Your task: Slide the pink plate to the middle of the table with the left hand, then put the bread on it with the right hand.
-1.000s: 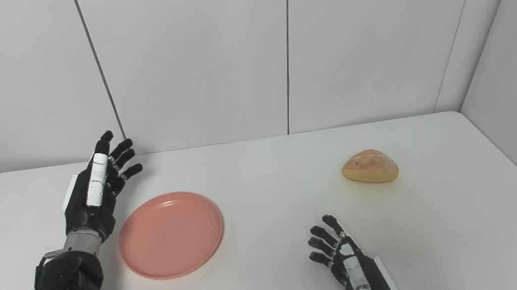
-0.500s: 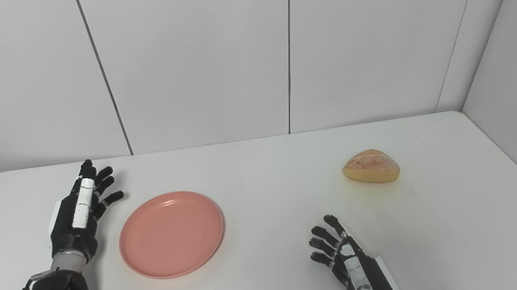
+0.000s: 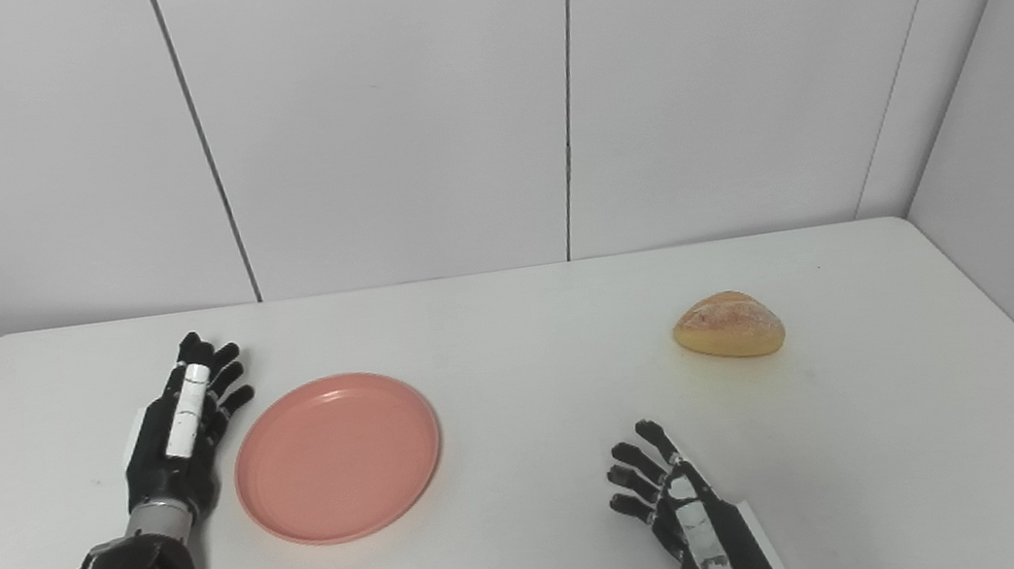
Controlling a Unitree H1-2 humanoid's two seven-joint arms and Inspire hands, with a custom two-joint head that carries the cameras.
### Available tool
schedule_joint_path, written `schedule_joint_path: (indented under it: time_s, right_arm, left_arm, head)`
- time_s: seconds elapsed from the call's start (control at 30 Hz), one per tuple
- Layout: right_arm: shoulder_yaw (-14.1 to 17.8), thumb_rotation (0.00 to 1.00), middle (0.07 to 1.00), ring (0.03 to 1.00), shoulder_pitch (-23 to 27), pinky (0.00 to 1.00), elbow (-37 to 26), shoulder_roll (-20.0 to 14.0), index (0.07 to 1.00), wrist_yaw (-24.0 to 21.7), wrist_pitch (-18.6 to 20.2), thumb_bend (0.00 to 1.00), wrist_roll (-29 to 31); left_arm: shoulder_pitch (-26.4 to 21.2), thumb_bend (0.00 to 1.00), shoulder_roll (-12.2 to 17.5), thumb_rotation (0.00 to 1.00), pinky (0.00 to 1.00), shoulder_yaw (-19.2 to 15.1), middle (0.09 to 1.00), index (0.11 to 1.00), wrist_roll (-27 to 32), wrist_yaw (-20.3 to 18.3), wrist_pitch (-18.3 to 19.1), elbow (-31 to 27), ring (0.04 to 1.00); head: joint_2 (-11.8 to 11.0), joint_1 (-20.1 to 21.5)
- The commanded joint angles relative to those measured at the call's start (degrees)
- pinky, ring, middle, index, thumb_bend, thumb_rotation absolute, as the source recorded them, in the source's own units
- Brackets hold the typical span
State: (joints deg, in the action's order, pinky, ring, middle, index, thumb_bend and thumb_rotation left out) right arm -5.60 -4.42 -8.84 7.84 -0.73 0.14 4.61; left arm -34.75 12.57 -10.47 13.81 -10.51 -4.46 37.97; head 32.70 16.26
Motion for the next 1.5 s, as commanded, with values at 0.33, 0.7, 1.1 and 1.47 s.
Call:
schedule_joint_path:
  time_s: [0.33,0.7,1.1,1.47]
  right_arm:
    - [-0.8,0.91,0.856,0.827,0.0,0.8,-0.9,0.3,0.927,-0.3,1.7,0.94,0.1]
    - [-1.1,0.91,0.862,0.826,0.0,0.8,-1.1,0.3,0.931,-0.4,2.0,0.93,0.3]
    - [-1.4,0.91,0.858,0.822,0.4,0.8,0.1,1.1,0.928,0.0,1.4,0.92,-0.2]
    - [-1.1,0.92,0.871,0.836,0.7,0.81,1.3,1.3,0.935,0.9,-0.2,0.9,-1.7]
  left_arm:
    - [2.7,0.9,-5.2,0.75,0.78,2.8,0.868,0.974,2.0,-1.6,7.5,-11.1,0.896]
    - [5.1,0.92,-7.5,0.79,0.79,4.5,0.882,0.983,1.9,-1.9,11.1,-16.2,0.898]
    - [5.6,0.9,-9.0,0.79,0.79,4.3,0.891,0.984,2.0,-2.5,8.9,-15.7,0.89]
    - [4.7,0.91,-8.5,0.77,0.8,3.8,0.869,0.973,2.7,-3.6,7.1,-12.5,0.89]
  head:
    - [0.1,0.3]
    - [0.3,0.5]
    - [-0.1,3.2]
    - [-1.0,5.0]
